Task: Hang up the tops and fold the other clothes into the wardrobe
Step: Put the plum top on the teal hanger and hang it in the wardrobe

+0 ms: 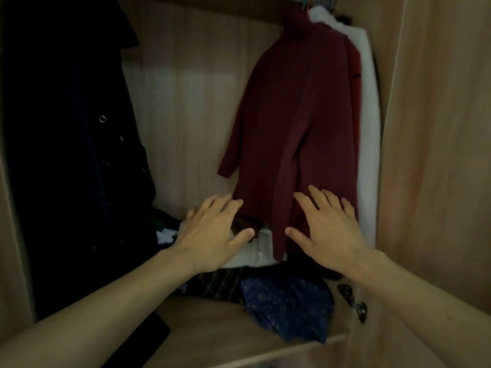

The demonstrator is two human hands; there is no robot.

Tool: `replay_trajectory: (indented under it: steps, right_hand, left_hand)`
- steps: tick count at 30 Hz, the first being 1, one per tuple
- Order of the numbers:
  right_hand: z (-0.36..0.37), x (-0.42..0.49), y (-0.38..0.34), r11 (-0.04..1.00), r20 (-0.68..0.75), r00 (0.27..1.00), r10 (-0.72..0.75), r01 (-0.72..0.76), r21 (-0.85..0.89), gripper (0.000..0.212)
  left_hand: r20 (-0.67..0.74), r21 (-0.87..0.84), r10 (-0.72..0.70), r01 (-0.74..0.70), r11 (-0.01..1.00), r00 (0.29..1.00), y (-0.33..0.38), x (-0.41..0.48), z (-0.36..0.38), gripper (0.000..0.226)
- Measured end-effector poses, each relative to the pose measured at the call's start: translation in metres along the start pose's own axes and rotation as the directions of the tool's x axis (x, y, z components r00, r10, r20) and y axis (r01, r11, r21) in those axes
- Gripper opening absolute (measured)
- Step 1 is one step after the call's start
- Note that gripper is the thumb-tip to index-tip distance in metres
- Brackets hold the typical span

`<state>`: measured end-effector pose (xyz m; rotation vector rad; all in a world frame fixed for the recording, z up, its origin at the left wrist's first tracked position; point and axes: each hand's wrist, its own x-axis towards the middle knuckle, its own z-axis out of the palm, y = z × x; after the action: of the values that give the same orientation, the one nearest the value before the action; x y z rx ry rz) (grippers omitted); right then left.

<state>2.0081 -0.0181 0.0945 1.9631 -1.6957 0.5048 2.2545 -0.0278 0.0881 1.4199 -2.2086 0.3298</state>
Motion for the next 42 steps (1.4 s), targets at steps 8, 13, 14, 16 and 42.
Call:
replay_trajectory:
  steps: [8,13,14,16,42]
  right_hand:
    - [-0.033,-0.084,0.013,0.997,0.023,0.998,0.061,-0.061,0.044,0.078]
    - [-0.066,-0.109,0.045,0.991,-0.044,0.994,0.098,-0.094,0.096,0.076]
    - [-0.072,-0.114,0.052,0.989,-0.055,0.993,0.101,-0.094,0.111,0.075]
    - [-0.082,-0.126,0.067,0.986,-0.057,0.993,0.107,-0.099,0.137,0.075]
    - [-0.177,-0.323,0.174,0.967,-0.024,0.968,0.249,-0.247,0.064,0.066]
  left_hand:
    - [0.02,-0.14,0.042,-0.039,0.989,0.999,0.032,-0.039,-0.008,0.074]
    - [-0.038,-0.144,0.05,-0.055,0.988,0.998,0.068,-0.048,-0.033,0.074]
    - [-0.046,-0.134,0.053,-0.059,0.989,0.998,0.077,-0.05,-0.037,0.074]
    - [-0.053,-0.115,0.057,-0.063,0.991,0.997,0.099,-0.053,-0.042,0.074]
    - [-0.09,-0.257,0.314,-0.327,0.91,0.945,0.317,-0.13,-0.046,0.068]
